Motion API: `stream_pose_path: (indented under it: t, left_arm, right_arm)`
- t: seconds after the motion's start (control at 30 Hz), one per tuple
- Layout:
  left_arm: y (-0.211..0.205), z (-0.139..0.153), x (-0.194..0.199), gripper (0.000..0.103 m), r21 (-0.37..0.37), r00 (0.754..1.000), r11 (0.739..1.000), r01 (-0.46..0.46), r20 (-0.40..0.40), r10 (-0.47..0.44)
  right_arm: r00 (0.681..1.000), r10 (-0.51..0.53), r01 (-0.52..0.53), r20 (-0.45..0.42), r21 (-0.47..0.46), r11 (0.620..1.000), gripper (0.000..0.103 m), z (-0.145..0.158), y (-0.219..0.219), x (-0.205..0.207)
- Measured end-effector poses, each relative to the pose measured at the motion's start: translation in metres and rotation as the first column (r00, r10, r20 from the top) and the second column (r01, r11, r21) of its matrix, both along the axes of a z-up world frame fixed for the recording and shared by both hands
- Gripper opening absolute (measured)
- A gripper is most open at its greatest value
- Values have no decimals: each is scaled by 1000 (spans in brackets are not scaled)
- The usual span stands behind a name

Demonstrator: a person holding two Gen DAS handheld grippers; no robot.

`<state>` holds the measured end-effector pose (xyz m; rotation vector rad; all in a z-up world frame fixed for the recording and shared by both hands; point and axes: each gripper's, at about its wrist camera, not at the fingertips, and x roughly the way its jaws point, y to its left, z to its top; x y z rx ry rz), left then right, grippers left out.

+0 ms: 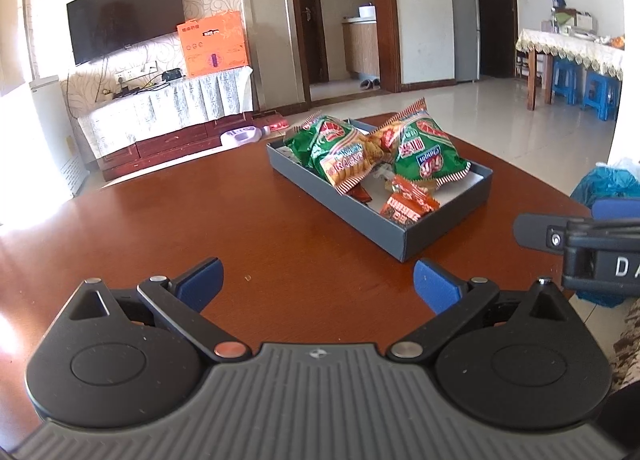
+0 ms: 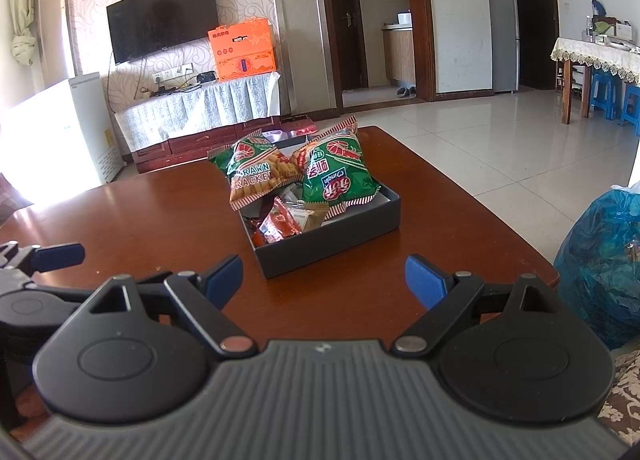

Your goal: Organize snacks

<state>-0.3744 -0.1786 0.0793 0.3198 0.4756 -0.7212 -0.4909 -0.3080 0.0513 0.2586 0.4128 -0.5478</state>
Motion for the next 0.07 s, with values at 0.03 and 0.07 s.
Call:
stream_pose_path:
  t: [0.03, 0.07]
  left_arm:
    - [-1, 0, -1, 103, 3, 1000, 1000, 5, 4, -5]
    - [-1, 0, -2, 103, 4, 1000, 1000, 10, 6, -10]
  right_arm:
    - [1000, 1, -1, -2, -1, 1000, 90, 0, -1, 0]
    - [1000, 2, -2, -3, -1, 1000, 90, 0, -2, 0]
